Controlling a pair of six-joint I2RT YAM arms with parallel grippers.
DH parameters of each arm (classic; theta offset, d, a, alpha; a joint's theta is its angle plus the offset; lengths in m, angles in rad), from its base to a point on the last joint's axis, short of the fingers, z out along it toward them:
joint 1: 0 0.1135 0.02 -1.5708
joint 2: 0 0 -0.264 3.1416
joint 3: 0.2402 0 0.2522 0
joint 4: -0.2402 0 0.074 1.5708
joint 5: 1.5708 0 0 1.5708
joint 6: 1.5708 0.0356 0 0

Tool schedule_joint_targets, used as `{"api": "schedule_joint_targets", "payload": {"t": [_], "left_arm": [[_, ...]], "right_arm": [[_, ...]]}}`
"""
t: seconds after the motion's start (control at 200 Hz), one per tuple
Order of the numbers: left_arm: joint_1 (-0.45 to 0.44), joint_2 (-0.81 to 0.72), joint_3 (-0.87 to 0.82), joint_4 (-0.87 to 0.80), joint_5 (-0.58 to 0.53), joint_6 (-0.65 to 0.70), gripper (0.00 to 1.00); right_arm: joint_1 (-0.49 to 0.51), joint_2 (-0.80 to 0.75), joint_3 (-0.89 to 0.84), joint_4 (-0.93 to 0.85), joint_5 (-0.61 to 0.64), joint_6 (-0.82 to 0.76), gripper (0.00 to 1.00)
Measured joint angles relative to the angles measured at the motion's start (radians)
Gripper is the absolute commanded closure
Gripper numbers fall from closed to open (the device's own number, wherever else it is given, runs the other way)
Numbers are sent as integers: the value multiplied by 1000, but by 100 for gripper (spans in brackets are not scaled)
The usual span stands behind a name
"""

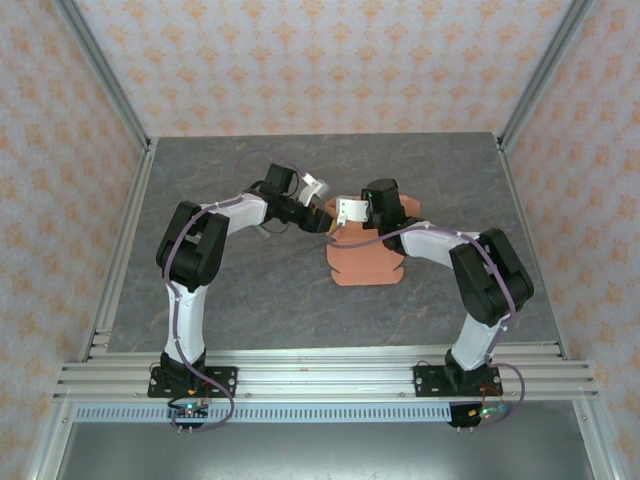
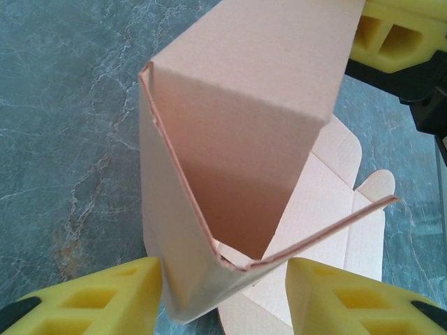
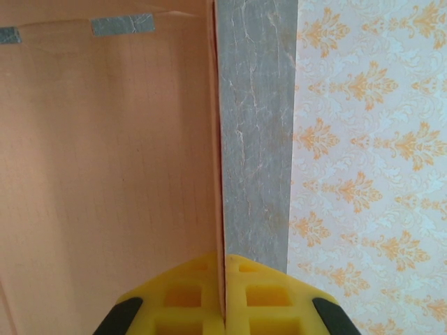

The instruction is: Fold the paper box

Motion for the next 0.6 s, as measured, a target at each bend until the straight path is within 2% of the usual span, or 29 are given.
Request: {"api": "schedule_joint_targets", "payload": {"t": [0.601], "left_arm": [[-20,0,-78,154,-26,-80,45]], "right_arm": [[3,0,-3,29,12,34,100]]}}
